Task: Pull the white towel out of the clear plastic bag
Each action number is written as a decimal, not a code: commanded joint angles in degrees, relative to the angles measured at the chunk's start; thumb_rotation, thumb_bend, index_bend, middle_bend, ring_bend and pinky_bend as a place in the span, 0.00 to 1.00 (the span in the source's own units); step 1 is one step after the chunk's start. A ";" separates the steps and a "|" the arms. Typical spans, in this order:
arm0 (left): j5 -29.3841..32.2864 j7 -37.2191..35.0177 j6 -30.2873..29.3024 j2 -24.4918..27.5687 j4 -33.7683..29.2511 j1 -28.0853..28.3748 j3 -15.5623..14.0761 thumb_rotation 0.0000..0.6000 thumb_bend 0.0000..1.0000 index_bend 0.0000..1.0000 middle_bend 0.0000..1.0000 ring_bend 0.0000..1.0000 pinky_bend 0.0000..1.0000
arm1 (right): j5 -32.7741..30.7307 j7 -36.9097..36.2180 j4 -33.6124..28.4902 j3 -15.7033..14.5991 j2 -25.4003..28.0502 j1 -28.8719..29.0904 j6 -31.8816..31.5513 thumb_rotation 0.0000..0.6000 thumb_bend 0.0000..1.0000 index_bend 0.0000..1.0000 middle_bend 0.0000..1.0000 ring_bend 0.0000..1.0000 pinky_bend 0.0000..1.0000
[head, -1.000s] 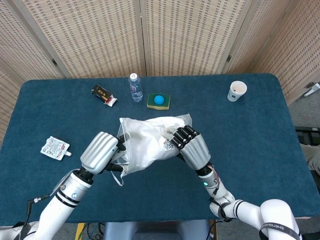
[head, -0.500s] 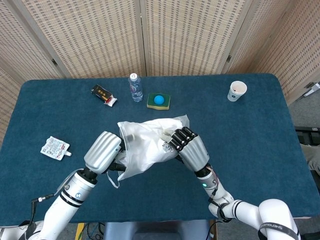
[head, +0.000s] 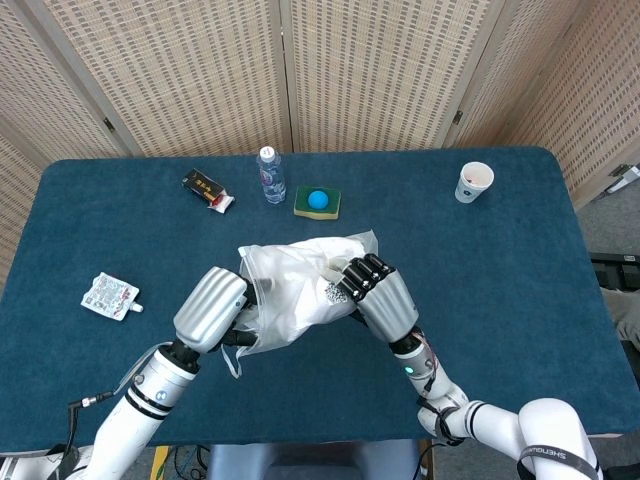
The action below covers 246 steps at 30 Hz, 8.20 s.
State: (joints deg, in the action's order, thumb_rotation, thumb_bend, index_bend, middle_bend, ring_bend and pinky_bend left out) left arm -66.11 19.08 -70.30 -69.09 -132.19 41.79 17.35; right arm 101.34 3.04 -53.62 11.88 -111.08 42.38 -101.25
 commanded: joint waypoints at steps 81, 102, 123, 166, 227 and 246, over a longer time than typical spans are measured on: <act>0.94 5.74 -4.07 -8.09 8.94 -4.63 -5.83 1.00 0.74 0.83 1.00 1.00 1.00 | -11.53 9.12 -14.32 -3.83 12.39 -6.10 22.08 1.00 0.00 0.00 0.29 0.20 0.30; -1.79 2.19 -3.80 -2.35 11.02 -10.11 -10.70 1.00 0.73 0.82 1.00 1.00 1.00 | -12.43 7.70 -15.82 -6.59 9.82 -5.15 30.90 1.00 0.00 0.26 1.00 1.00 0.99; -2.44 1.61 -3.22 -3.45 11.70 -11.20 -10.10 1.00 0.74 0.82 1.00 1.00 1.00 | -16.92 6.98 -8.93 -3.14 -2.01 -1.67 37.34 1.00 0.00 0.40 1.00 1.00 1.00; -3.52 1.06 -2.49 -4.18 12.07 -12.42 -9.44 1.00 0.74 0.82 1.00 1.00 1.00 | -28.19 8.89 -3.59 3.65 -12.27 2.46 45.08 1.00 0.41 0.65 1.00 1.00 1.00; 1.61 1.17 -3.60 -7.26 16.67 -12.38 -6.32 1.00 0.74 0.83 1.00 1.00 1.00 | -30.78 13.51 -19.65 3.66 14.22 -8.54 34.24 1.00 0.77 0.72 1.00 1.00 1.00; 2.58 2.67 -3.77 -7.57 16.54 -11.60 -5.47 1.00 0.74 0.83 1.00 1.00 1.00 | -32.14 10.71 -23.01 4.63 24.18 -13.23 30.24 1.00 0.78 0.72 1.00 1.00 1.00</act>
State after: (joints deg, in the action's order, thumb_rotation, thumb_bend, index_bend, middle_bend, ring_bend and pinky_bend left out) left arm -63.53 21.75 -74.07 -76.66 -115.66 30.18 11.87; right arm 69.35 13.89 -76.52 16.42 -87.33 29.43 -70.80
